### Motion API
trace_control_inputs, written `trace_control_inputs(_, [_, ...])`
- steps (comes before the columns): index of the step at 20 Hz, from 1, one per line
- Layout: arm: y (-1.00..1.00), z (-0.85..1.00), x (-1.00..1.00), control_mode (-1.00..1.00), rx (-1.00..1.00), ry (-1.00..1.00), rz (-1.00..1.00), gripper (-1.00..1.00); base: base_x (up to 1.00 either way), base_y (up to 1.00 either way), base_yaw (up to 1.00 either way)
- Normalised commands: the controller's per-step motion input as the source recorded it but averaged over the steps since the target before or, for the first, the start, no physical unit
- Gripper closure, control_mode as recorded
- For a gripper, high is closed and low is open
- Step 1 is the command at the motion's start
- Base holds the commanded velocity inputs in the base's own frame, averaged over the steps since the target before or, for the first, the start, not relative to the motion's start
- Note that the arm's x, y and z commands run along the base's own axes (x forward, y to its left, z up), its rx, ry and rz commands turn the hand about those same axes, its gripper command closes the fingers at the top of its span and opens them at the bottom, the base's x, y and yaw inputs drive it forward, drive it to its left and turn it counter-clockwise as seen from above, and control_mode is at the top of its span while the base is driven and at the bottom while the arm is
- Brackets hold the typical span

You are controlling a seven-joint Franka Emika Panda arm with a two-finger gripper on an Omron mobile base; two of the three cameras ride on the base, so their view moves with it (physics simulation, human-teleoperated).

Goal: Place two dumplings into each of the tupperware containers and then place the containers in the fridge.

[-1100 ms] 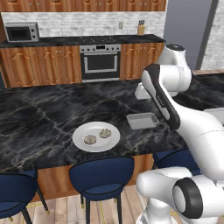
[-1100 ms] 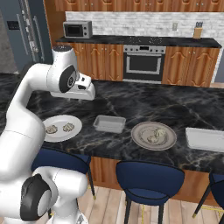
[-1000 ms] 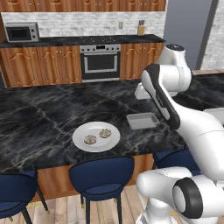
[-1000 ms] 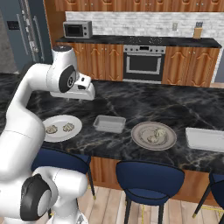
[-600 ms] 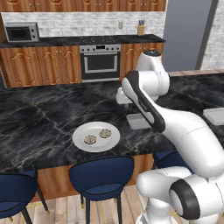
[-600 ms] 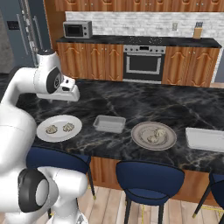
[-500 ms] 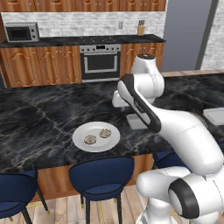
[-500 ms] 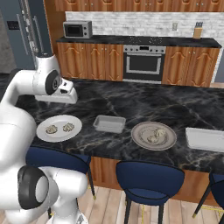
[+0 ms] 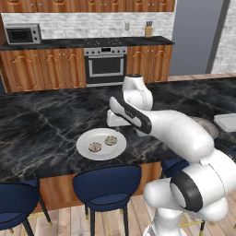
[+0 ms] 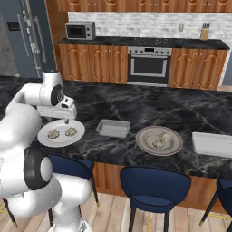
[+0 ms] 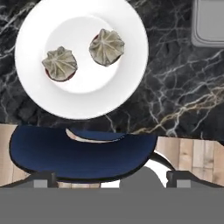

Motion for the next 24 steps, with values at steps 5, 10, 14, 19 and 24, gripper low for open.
trace_control_inputs(5, [0.04,-0.38,0.41,-1.0,0.0,0.15,0.0,-1.0,0.0,0.0,0.0])
trace_control_inputs(10, [0.33,-0.36,0.3,-1.0,-0.01,0.11,0.0,-1.0,0.0,0.0,0.0])
trace_control_inputs(14, [0.28,-0.25,0.16,-1.0,0.0,0.08,0.0,-1.0,0.0,0.0,0.0])
trace_control_inputs(19, [0.01,-0.39,0.34,-1.0,0.0,0.01,0.0,-1.0,0.0,0.0,0.0])
trace_control_inputs(24, [-0.02,-0.49,0.59,-1.0,0.0,0.0,0.0,-1.0,0.0,0.0,0.0])
